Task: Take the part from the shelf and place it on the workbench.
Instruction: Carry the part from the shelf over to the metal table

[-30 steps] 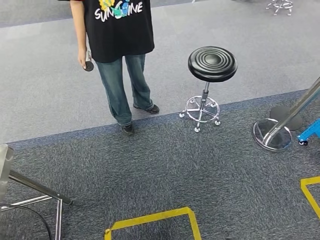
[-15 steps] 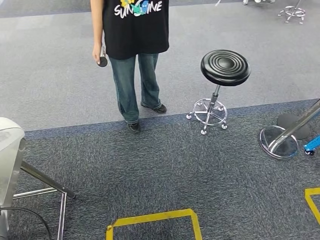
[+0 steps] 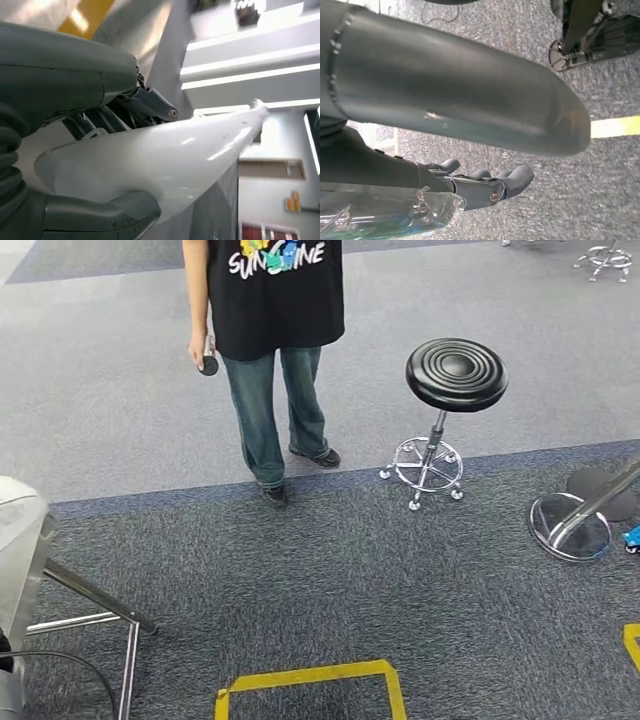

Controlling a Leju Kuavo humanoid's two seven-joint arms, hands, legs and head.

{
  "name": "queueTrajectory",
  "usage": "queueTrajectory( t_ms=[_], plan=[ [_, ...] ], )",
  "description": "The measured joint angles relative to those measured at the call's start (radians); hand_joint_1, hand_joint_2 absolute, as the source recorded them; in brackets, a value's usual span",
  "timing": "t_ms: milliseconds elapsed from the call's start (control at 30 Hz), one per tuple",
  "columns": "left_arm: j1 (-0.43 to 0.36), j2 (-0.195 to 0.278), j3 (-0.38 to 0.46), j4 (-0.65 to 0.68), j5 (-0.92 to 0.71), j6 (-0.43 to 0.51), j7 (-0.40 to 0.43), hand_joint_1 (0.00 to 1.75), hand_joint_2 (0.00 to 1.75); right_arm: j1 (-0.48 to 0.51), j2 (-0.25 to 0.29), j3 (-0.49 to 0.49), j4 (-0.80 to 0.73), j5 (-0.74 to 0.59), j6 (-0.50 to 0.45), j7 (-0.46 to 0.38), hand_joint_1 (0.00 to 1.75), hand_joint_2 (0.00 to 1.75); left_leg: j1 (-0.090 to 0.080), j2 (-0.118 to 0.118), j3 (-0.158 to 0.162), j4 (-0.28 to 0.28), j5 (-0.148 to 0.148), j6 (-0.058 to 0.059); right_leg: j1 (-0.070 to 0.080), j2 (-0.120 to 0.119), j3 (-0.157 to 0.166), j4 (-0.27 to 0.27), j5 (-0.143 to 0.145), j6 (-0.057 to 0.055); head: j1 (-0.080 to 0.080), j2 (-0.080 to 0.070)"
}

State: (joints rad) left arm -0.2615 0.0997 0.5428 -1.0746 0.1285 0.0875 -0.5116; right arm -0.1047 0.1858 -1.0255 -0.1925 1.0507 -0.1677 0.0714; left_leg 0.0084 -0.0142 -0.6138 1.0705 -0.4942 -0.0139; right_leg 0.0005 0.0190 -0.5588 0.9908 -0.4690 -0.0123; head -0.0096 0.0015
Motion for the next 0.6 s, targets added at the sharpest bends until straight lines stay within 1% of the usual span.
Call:
queueTrajectory(
  t_ms=[67, 100, 133, 167, 200, 233, 267, 300, 333, 367, 433, 467, 500, 533, 567, 600],
  plan=[
    [0.000, 0.000, -0.006, -0.007, -0.090, 0.103, -0.036, 1.75, 1.75, 0.001, 0.000, -0.003, 0.000, 0.001, -0.001, 0.000, 0.00, 0.00, 0.002, 0.002, -0.061, 0.133, -0.065, -0.007, 0.001, -0.004, 0.001, 0.000, -0.001, -0.006, -0.002, 0.000],
    [0.003, 0.000, -0.011, -0.015, -0.153, 0.169, -0.057, 1.75, 1.75, 0.002, 0.000, -0.004, 0.000, 0.002, -0.001, 0.000, 0.00, 0.00, 0.002, 0.003, -0.089, 0.190, -0.085, -0.009, 0.002, -0.007, 0.001, 0.000, -0.002, -0.007, -0.002, 0.000],
    [0.007, -0.001, -0.018, -0.028, -0.223, 0.240, -0.078, 1.75, 1.75, 0.003, 0.000, -0.006, 0.000, 0.003, -0.001, 0.000, 0.00, 0.00, 0.002, 0.003, -0.104, 0.217, -0.085, -0.009, 0.003, -0.011, 0.002, 0.000, -0.003, -0.008, -0.002, 0.000],
    [0.011, -0.002, -0.028, -0.046, -0.295, 0.310, -0.096, 1.75, 1.75, 0.003, 0.000, -0.008, 0.000, 0.004, -0.001, 0.001, 0.00, 0.00, 0.002, 0.004, -0.100, 0.203, -0.066, -0.007, 0.004, -0.016, 0.004, 0.000, -0.004, -0.007, -0.002, 0.000],
    [0.014, -0.003, -0.039, -0.068, -0.364, 0.377, -0.111, 1.75, 1.75, 0.002, 0.000, -0.010, 0.000, 0.006, -0.001, 0.001, 0.00, 0.00, 0.001, 0.007, -0.076, 0.154, -0.031, -0.005, 0.005, -0.022, 0.006, 0.000, -0.006, -0.006, -0.002, 0.000],
    [0.016, -0.003, -0.051, -0.093, -0.424, 0.435, -0.123, 1.75, 1.75, 0.002, 0.001, -0.011, 0.000, 0.008, -0.001, 0.001, 0.00, 0.00, 0.001, 0.015, -0.041, 0.083, 0.006, -0.002, 0.006, -0.027, 0.009, 0.001, -0.008, -0.004, -0.002, 0.000],
    [0.018, -0.003, -0.062, -0.116, -0.468, 0.478, -0.130, 1.75, 1.75, 0.001, 0.001, -0.012, 0.000, 0.009, -0.001, 0.001, 0.00, 0.00, -0.002, 0.024, -0.006, 0.014, 0.031, 0.002, 0.009, -0.032, 0.011, 0.002, -0.011, 0.000, -0.002, 0.000],
    [0.018, -0.004, -0.072, -0.137, -0.495, 0.506, -0.134, 1.75, 1.75, 0.000, 0.001, -0.012, 0.000, 0.010, -0.001, 0.001, 0.00, 0.00, -0.005, 0.030, 0.018, -0.034, 0.045, 0.006, 0.011, -0.036, 0.012, 0.003, -0.013, 0.003, -0.001, 0.000],
    [0.020, -0.005, -0.081, -0.154, -0.510, 0.521, -0.135, 1.75, 1.75, 0.000, 0.001, -0.013, 0.000, 0.010, -0.001, 0.001, 0.00, 0.00, -0.008, 0.035, 0.030, -0.060, 0.046, 0.010, 0.013, -0.041, 0.011, 0.004, -0.015, 0.007, -0.001, 0.000],
    [0.023, -0.006, -0.088, -0.168, -0.515, 0.527, -0.135, 1.75, 1.75, -0.001, 0.001, -0.013, 0.000, 0.011, -0.001, 0.001, 0.00, 0.00, -0.011, 0.033, 0.031, -0.066, 0.043, 0.014, 0.014, -0.044, 0.011, 0.004, -0.016, 0.012, -0.001, 0.000],
    [0.030, -0.008, -0.098, -0.192, -0.520, 0.530, -0.135, 1.75, 1.75, -0.001, 0.001, -0.014, 0.000, 0.012, 0.000, 0.002, 0.00, 0.00, -0.010, 0.026, 0.032, -0.071, 0.046, 0.026, 0.013, -0.048, 0.008, 0.008, -0.023, 0.021, 0.000, 0.000],
    [0.032, -0.009, -0.101, -0.202, -0.521, 0.532, -0.135, 1.75, 1.75, -0.001, 0.001, -0.014, 0.000, 0.012, 0.000, 0.002, 0.00, 0.00, -0.008, 0.023, 0.033, -0.074, 0.048, 0.033, 0.012, -0.044, -0.002, 0.027, -0.037, 0.027, 0.002, 0.000],
    [0.033, -0.010, -0.104, -0.211, -0.523, 0.533, -0.135, 1.75, 1.75, -0.001, 0.001, -0.014, 0.000, 0.013, 0.000, 0.002, 0.00, 0.00, -0.006, 0.021, 0.033, -0.077, 0.050, 0.039, 0.010, -0.037, -0.021, 0.068, -0.061, 0.032, 0.004, 0.000],
    [0.034, -0.011, -0.107, -0.218, -0.524, 0.534, -0.135, 1.75, 1.75, 0.000, 0.001, -0.014, 0.000, 0.013, 0.000, 0.002, 0.00, 0.00, -0.005, 0.019, 0.033, -0.077, 0.050, 0.043, 0.008, -0.029, -0.051, 0.128, -0.093, 0.035, 0.006, 0.000],
    [0.036, -0.013, -0.109, -0.222, -0.525, 0.535, -0.136, 1.75, 1.75, 0.000, 0.001, -0.014, 0.000, 0.013, 0.000, 0.002, 0.00, 0.00, -0.006, 0.016, 0.032, -0.077, 0.050, 0.045, 0.007, -0.025, -0.085, 0.201, -0.125, 0.038, 0.008, 0.000],
    [0.038, -0.015, -0.111, -0.225, -0.527, 0.539, -0.138, 1.75, 1.75, 0.000, 0.001, -0.014, 0.000, 0.013, 0.000, 0.002, 0.00, 0.00, -0.006, 0.013, 0.032, -0.077, 0.050, 0.045, 0.006, -0.023, -0.118, 0.265, -0.149, 0.040, 0.009, 0.000]
  ],
)
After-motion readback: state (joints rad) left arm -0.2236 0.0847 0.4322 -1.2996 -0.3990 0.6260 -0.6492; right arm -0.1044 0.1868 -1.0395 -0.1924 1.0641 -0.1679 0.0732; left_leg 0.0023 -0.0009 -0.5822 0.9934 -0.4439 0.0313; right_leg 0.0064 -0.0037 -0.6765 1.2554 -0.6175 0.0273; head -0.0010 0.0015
